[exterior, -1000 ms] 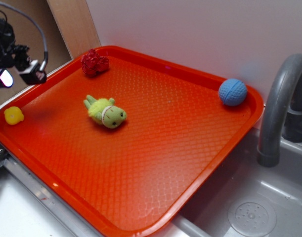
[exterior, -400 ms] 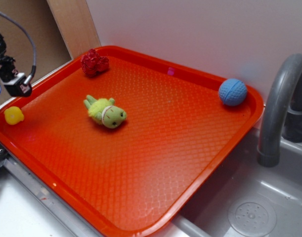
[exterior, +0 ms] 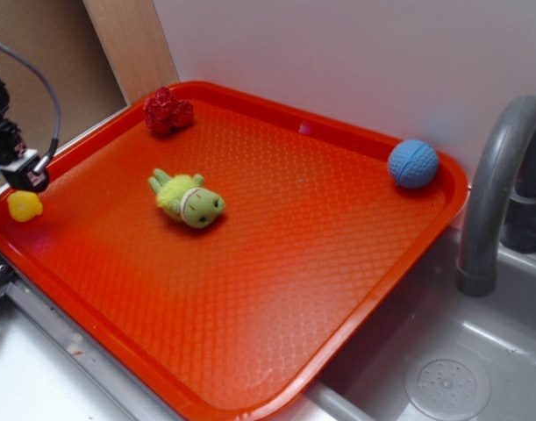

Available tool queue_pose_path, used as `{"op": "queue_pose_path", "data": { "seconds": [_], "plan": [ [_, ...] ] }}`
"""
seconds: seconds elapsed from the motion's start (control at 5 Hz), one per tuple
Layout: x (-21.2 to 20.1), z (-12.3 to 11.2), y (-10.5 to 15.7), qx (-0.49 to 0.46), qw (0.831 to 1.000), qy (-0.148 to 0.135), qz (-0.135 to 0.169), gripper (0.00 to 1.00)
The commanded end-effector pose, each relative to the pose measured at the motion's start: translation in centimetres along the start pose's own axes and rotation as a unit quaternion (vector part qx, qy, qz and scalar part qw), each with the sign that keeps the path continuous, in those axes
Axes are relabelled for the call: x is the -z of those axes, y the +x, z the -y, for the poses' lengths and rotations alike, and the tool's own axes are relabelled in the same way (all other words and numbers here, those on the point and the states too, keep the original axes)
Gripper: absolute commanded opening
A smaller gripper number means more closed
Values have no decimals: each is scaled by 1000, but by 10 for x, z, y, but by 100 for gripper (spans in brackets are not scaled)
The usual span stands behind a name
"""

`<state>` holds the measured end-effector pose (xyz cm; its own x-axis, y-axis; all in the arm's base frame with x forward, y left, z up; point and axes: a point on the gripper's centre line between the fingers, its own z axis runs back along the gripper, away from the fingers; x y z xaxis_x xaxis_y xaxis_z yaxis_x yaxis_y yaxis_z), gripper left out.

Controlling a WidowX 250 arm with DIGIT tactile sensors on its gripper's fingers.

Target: Grab the yellow duck.

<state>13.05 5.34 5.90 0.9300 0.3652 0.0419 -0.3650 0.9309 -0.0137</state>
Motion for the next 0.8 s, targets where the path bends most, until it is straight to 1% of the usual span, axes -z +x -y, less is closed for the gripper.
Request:
{"op": "queue_pose_path", "data": {
  "seconds": [0.0,0.2,0.4,0.6],
  "plan": [
    [19,-3,-11,14,999,-19,39,100],
    [23,2,-9,18,999,-19,34,100],
    [26,9,-2,25,999,-10,30,100],
    [28,9,9,18,1000,-10,21,100]
  ]
}}
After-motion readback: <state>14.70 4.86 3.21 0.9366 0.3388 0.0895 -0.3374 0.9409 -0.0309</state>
